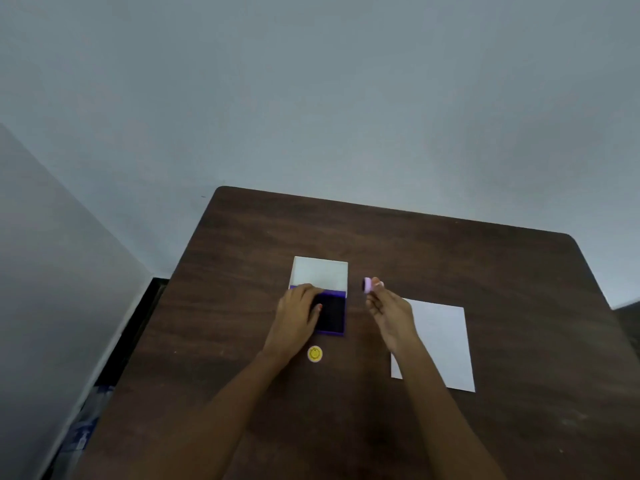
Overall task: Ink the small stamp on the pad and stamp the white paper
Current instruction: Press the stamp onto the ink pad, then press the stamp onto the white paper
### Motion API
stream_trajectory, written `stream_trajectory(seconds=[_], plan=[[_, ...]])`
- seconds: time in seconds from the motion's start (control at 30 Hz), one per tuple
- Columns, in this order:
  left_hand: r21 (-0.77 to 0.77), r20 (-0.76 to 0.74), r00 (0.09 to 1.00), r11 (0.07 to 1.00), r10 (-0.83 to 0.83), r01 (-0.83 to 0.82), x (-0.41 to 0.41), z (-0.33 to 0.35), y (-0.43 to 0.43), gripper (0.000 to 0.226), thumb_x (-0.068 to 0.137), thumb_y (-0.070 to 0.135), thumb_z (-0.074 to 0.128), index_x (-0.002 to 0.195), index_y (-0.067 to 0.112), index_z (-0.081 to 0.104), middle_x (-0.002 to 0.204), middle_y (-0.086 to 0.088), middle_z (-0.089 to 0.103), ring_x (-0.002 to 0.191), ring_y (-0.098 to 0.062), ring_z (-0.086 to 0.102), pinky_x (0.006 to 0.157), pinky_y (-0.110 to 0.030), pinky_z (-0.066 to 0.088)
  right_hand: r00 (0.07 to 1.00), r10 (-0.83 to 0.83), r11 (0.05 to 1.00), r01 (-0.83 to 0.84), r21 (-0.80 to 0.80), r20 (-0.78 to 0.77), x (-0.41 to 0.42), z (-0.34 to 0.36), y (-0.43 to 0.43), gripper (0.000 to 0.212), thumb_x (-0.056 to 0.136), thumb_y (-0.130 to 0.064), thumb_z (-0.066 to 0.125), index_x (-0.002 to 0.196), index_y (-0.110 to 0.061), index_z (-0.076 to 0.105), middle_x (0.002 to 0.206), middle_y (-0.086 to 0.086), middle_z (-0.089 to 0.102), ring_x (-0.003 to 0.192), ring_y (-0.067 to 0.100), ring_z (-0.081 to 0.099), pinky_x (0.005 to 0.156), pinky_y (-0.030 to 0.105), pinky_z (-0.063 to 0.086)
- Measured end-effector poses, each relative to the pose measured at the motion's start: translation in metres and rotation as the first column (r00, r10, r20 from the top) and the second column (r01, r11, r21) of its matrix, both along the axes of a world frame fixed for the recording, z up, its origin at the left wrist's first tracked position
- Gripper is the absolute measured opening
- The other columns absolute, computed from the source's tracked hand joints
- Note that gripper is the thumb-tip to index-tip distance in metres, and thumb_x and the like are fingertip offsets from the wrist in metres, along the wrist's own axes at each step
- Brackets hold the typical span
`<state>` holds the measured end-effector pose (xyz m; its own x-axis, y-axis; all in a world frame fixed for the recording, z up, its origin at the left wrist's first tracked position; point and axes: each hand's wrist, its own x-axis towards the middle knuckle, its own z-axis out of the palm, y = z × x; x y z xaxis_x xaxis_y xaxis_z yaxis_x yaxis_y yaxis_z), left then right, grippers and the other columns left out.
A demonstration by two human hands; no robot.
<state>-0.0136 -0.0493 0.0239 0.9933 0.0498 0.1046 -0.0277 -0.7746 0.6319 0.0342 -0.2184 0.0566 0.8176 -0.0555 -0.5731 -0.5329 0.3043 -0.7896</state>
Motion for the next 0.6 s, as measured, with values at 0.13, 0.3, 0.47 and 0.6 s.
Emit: stream_trajectory(seconds=[0.13,0.3,0.47,0.6], plan=[[-0.048,-0.064,0.975,0.976,-0.214,0.211,0.011,0.001,-0.059,0.03,0.089,0.013,0.05,0.118,0.017,0.05,0.129,-0.006,0.051,0.119,-0.017,0.045,0.101,-0.027,0.033,0.996,-0.09,0.994,0.09,-0.069,0.005,0.0,0.001,-0.049,0.012,0.085,-0.018,0.06,0.088,-0.01,0.068,0.099,0.007,0.067,0.096,0.017,0.063,0.092,0.028,0.047],[0.022,-0.249,0.9,0.927,-0.357,0.374,0.025,-0.013,-0.112,0.05,0.089,0.023,0.051,0.134,0.012,0.032,0.145,-0.011,0.034,0.132,-0.02,0.032,0.11,-0.031,0.023,0.997,-0.072,0.912,0.081,-0.402,0.039,0.01,-0.007,-0.079,0.019,0.078,-0.029,0.068,0.087,-0.012,0.069,0.083,-0.004,0.065,0.081,0.008,0.058,0.064,0.016,0.042],[-0.15,-0.403,0.858,0.948,-0.319,0.282,0.038,-0.02,-0.119,0.067,0.086,0.027,0.057,0.138,0.011,0.019,0.149,-0.012,0.025,0.134,-0.022,0.028,0.11,-0.032,0.022,0.989,0.092,0.808,-0.007,-0.589,0.114,0.024,-0.022,-0.083,0.013,0.076,-0.022,0.071,0.082,-0.013,0.066,0.086,0.0,0.066,0.074,0.007,0.057,0.072,0.023,0.047],[-0.258,-0.532,0.82,0.963,-0.21,0.079,0.046,-0.025,-0.124,0.068,0.085,0.027,0.058,0.138,0.012,0.018,0.146,-0.014,0.028,0.13,-0.026,0.034,0.108,-0.035,0.026,0.957,0.268,0.697,-0.115,-0.708,0.108,0.031,-0.034,-0.08,0.021,0.084,-0.023,0.062,0.094,-0.006,0.068,0.103,0.015,0.069,0.093,0.023,0.06,0.089,0.032,0.044]])
